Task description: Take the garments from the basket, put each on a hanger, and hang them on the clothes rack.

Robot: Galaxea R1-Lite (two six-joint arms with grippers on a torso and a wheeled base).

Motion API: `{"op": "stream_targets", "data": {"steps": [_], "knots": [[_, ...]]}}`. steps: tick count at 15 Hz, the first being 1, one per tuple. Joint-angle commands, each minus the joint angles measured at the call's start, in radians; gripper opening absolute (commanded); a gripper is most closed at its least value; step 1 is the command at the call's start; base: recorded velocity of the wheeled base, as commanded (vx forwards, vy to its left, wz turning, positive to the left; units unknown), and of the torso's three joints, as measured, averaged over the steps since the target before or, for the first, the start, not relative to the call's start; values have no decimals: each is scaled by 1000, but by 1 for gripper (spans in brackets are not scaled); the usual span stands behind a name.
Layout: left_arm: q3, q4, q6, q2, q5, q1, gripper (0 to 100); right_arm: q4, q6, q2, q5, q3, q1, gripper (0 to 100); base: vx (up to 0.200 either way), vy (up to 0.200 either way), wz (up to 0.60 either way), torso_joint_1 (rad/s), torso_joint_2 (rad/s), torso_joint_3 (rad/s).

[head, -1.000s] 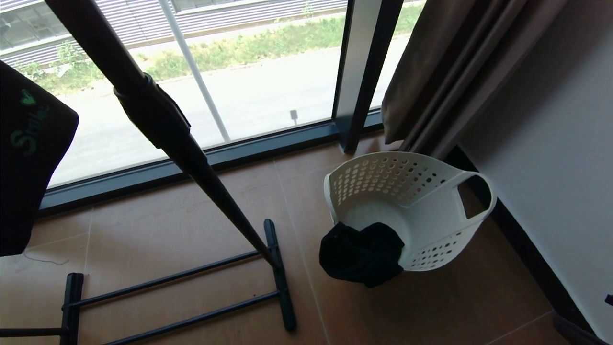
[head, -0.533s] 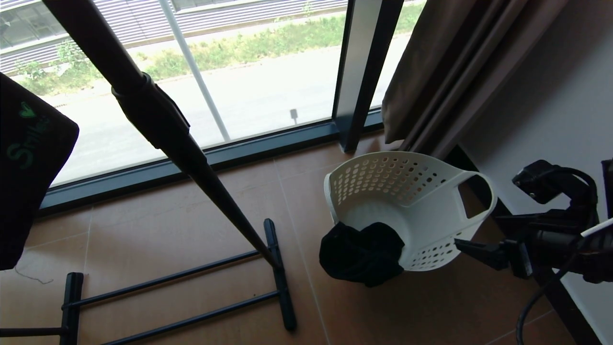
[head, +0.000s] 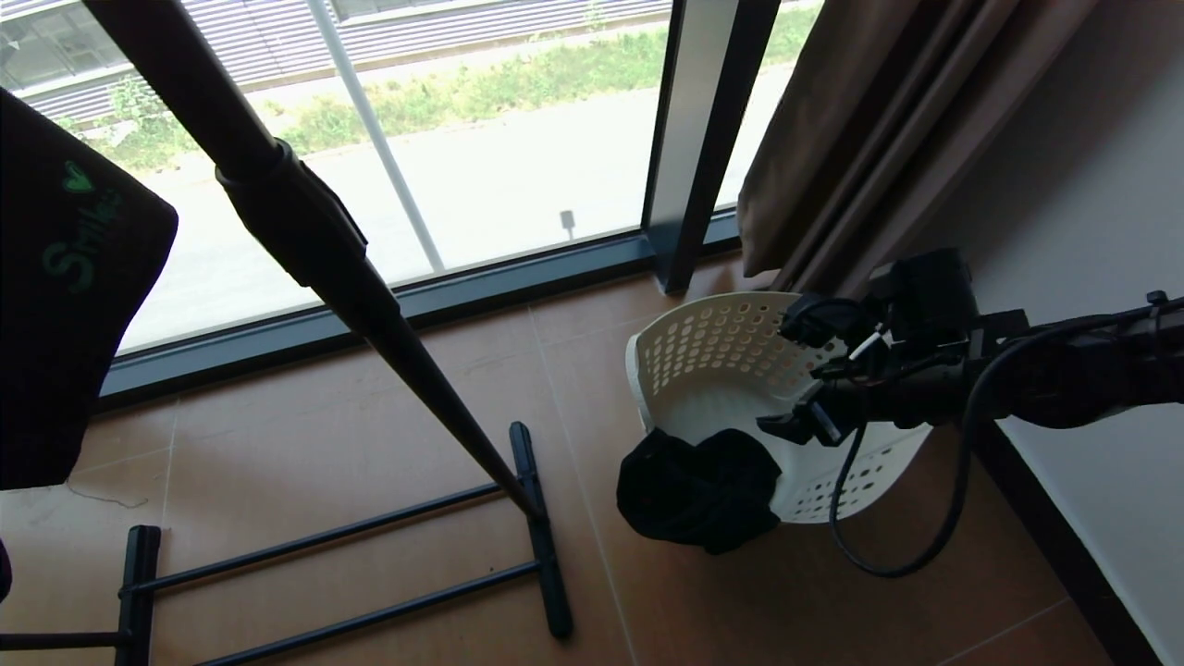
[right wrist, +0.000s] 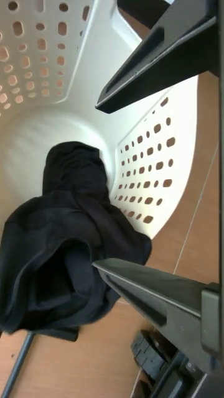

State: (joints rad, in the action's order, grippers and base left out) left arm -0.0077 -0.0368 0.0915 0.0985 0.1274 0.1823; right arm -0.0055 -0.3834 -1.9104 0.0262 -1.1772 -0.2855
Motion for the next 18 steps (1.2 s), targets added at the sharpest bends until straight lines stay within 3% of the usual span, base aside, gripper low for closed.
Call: {"op": "stream_targets", "data": {"steps": [1, 18], "knots": [[0, 0, 1, 0, 0, 0, 100, 2, -2, -136, -29, -73, -6, 100, 0, 0, 0, 0, 0, 0], [0, 0, 1, 0, 0, 0, 100, 4, 86, -314, -43, -196, -72, 100, 0, 0, 0, 0, 0, 0]]}}
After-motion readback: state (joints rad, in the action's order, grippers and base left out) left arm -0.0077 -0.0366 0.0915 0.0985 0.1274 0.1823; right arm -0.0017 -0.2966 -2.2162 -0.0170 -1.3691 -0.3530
